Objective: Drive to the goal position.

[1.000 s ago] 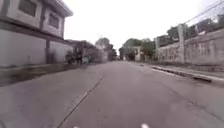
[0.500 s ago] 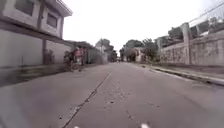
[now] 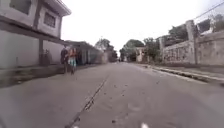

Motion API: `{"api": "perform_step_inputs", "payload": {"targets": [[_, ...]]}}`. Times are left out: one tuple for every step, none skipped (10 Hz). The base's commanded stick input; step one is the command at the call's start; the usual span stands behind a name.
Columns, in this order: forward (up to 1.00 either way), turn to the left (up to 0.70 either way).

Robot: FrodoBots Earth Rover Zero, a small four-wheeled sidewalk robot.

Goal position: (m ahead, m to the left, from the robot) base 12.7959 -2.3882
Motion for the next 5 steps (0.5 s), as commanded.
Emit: {"api": "perform_step_inputs", "payload": {"targets": [[1.0, 0.02], [1.0, 0.02], [1.0, 0.02], [1.0, 0.02], [1.0, 0.02]]}}
